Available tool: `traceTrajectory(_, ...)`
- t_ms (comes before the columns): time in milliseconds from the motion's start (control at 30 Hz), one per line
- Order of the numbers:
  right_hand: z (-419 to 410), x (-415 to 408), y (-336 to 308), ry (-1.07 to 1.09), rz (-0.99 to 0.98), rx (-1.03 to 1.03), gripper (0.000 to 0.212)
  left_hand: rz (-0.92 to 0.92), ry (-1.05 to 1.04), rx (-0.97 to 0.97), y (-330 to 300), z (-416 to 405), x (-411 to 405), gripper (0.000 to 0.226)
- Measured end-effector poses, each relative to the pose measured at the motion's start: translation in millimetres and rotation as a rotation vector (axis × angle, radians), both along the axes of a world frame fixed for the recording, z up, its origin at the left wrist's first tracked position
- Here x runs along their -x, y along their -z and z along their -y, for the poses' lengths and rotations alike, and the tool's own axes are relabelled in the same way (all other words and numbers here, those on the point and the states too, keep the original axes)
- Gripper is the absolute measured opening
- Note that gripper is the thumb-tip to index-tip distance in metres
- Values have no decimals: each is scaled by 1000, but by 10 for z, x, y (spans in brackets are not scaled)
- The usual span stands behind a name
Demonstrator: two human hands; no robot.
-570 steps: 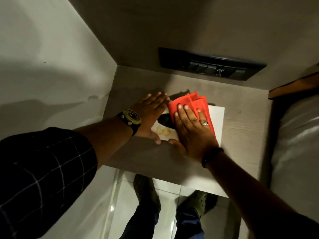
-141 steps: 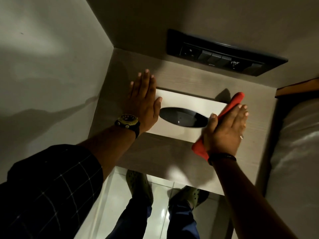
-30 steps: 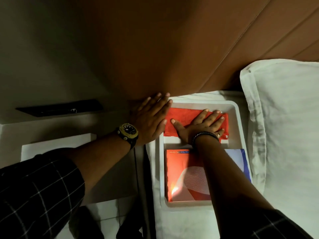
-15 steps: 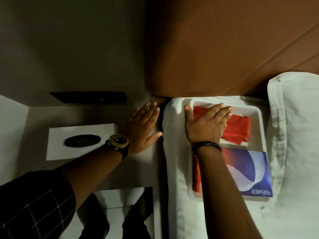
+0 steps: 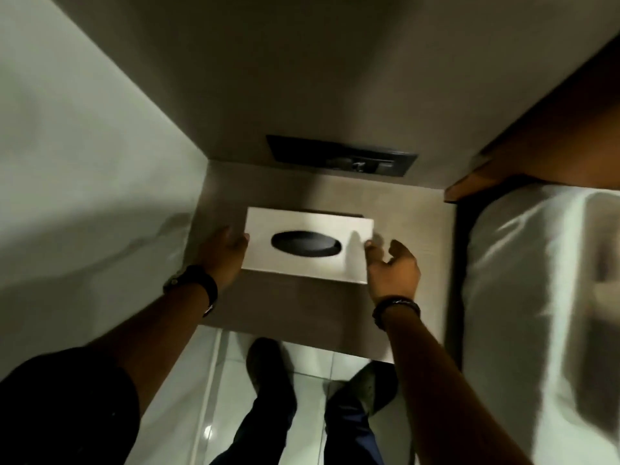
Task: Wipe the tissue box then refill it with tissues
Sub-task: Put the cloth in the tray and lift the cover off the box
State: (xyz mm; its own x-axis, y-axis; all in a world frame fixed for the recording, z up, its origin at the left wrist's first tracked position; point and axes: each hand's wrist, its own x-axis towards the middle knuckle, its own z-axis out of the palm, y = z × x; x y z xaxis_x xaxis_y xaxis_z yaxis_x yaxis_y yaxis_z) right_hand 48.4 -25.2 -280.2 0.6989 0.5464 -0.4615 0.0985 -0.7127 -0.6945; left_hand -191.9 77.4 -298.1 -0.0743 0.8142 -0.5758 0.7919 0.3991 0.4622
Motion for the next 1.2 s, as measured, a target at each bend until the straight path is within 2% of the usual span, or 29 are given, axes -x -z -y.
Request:
traceTrajectory(67, -28, 88, 270, -37, -29, 51, 42, 33, -97, 80, 127, -86, 145, 44)
traceTrajectory(200, -41, 126, 657, -25, -32, 90, 43, 223, -198, 205, 363, -137, 146, 40)
traceTrajectory(333, -63, 121, 816, 85, -95, 79, 43, 296, -252, 200, 510, -120, 119, 30)
traceTrajectory(567, -126, 62, 845, 92, -218, 40, 21, 388, -291, 207, 628, -152, 200, 24)
traceTrajectory(700, -150, 89, 859, 138, -243, 47, 32, 400, -284, 136, 646, -132, 152, 30)
traceTrajectory(1000, -130, 154, 899, 254, -288, -23, 27, 411, -277, 126, 626, -160, 130, 27)
traceTrajectory(1200, -96, 60, 885, 210, -298, 46, 42, 401, -254, 112, 604, -172, 130, 19)
